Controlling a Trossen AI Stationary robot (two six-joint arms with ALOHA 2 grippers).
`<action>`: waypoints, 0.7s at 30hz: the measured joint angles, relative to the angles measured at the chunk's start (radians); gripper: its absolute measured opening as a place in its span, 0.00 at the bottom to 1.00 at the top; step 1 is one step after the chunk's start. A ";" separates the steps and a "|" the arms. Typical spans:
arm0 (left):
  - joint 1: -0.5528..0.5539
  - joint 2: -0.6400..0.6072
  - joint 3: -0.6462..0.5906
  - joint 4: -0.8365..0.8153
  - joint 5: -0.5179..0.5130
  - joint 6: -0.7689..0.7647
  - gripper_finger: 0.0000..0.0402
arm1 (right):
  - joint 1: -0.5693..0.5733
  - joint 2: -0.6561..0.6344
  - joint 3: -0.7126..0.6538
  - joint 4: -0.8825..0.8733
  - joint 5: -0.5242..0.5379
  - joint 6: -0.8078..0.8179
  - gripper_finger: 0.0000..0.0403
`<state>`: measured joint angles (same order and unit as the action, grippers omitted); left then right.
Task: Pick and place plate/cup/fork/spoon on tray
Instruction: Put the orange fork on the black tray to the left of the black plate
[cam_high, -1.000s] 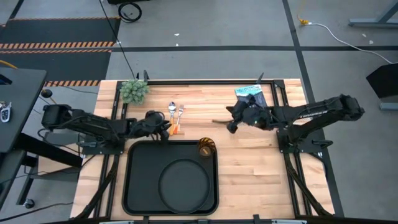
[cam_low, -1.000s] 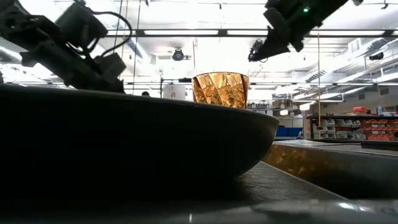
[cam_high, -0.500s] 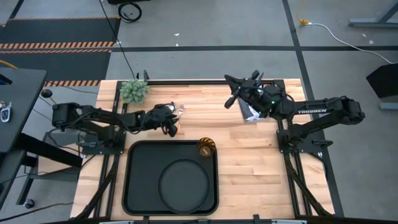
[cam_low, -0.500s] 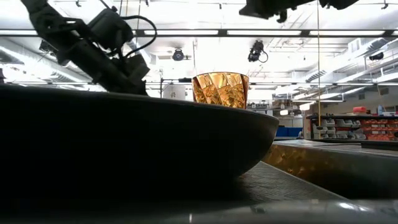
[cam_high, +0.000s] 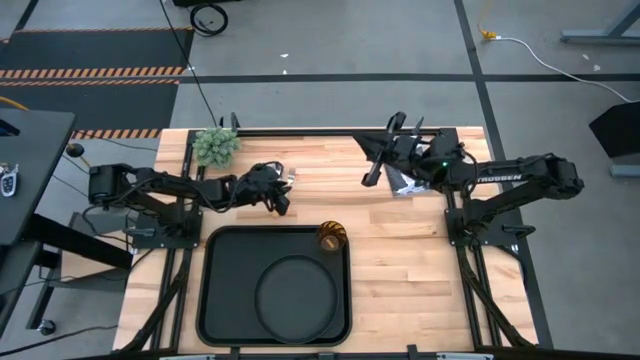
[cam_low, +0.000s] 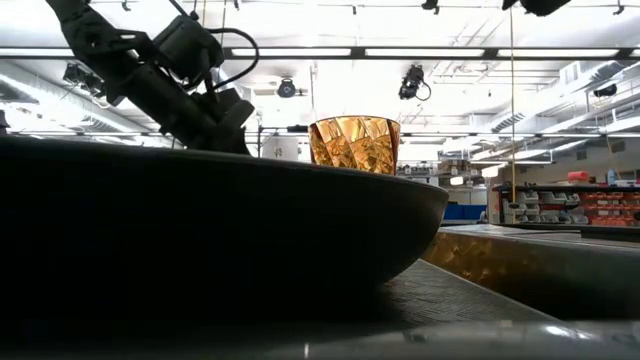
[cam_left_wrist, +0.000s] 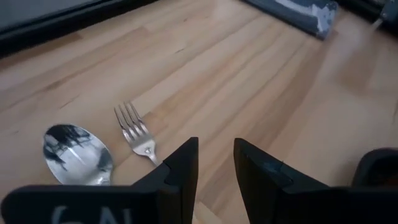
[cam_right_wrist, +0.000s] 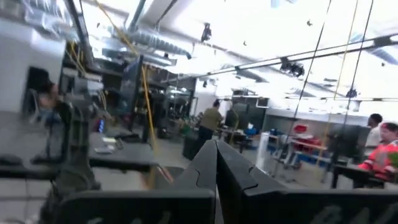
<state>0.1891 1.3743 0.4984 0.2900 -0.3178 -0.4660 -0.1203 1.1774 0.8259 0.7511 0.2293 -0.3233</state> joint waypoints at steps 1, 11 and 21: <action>-0.005 0.001 0.000 0.001 -0.003 -0.019 0.27 | 0.002 -0.001 0.009 -0.006 -0.001 0.021 0.01; -0.081 0.002 0.000 0.006 -0.031 -0.239 0.27 | 0.091 -0.011 0.026 -0.221 -0.059 0.083 0.01; -0.168 0.002 0.000 0.007 -0.165 -0.411 0.27 | 0.270 -0.161 0.026 -0.467 0.156 0.006 0.01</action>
<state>0.0214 1.3762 0.4984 0.2970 -0.4828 -0.8772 0.1497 1.0169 0.8516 0.2839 0.3856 -0.3176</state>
